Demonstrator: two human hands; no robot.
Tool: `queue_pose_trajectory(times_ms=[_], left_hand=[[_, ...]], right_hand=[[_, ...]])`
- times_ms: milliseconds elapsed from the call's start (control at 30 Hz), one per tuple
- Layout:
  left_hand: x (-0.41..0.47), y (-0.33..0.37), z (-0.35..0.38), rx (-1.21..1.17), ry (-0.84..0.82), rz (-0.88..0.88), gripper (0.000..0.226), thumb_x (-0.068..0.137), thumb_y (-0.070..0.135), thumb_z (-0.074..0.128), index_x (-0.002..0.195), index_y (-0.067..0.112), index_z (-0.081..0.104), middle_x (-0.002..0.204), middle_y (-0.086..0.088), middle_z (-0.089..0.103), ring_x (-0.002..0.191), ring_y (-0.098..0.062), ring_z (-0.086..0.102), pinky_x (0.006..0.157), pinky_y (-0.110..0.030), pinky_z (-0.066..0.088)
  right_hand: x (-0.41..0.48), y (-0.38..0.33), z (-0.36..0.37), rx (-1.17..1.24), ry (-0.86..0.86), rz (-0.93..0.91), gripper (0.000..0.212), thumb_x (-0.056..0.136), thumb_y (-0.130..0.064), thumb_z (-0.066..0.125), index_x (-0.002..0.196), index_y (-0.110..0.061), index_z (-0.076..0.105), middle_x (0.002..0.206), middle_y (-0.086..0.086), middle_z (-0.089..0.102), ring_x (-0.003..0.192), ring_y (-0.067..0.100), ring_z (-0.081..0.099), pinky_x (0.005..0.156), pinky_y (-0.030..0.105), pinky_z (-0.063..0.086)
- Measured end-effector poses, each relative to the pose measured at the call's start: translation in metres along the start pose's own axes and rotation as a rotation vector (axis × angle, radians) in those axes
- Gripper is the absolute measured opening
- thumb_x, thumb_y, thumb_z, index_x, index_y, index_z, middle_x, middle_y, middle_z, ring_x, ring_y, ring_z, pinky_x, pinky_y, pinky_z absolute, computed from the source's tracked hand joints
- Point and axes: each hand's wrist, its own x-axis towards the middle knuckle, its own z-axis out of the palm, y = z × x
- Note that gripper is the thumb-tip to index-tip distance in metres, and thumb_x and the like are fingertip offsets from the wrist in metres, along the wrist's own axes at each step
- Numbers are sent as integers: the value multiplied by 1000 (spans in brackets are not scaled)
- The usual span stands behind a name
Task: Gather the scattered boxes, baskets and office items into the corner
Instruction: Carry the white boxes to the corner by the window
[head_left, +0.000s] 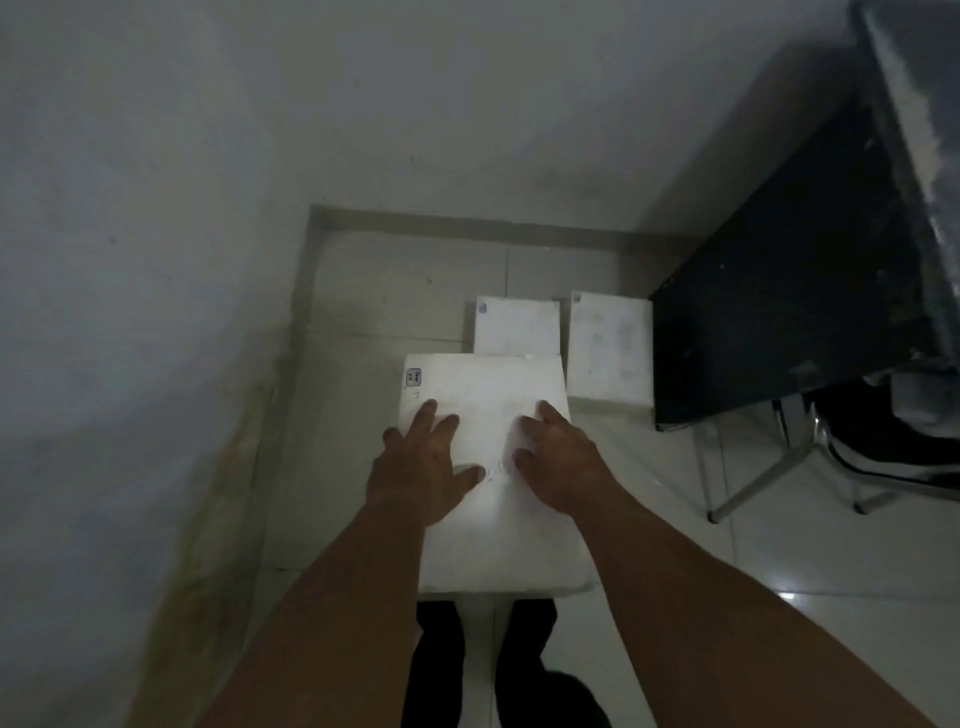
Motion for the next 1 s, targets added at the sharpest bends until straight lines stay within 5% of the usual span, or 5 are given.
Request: queue_pose_trajectory(times_ms=[433, 567, 1000], left_hand=[[-8, 7, 141, 35, -28, 89, 84, 80, 67, 57, 148, 33, 22, 160, 11, 1, 137, -35, 21, 105, -49, 38], [28, -1, 192, 33, -37, 92, 88, 79, 66, 60, 149, 32, 19, 160, 11, -1, 138, -37, 18, 105, -50, 37], [199, -25, 320, 64, -5, 114, 94, 77, 64, 64, 151, 31, 16, 160, 11, -5, 140, -35, 14, 108, -49, 35]], right_hand=[[-17, 94, 128, 32, 12, 31, 50, 99, -33, 41, 148, -20, 34, 162, 4, 9, 143, 27, 28, 115, 37, 26], [19, 120, 164, 34, 50, 12, 43, 97, -33, 41, 137, -19, 45, 156, 5, 22, 134, 30, 40, 108, 39, 33], [193, 199, 264, -11, 127, 0, 41, 96, -29, 41, 135, -16, 46, 155, 9, 23, 133, 32, 40, 104, 38, 34]])
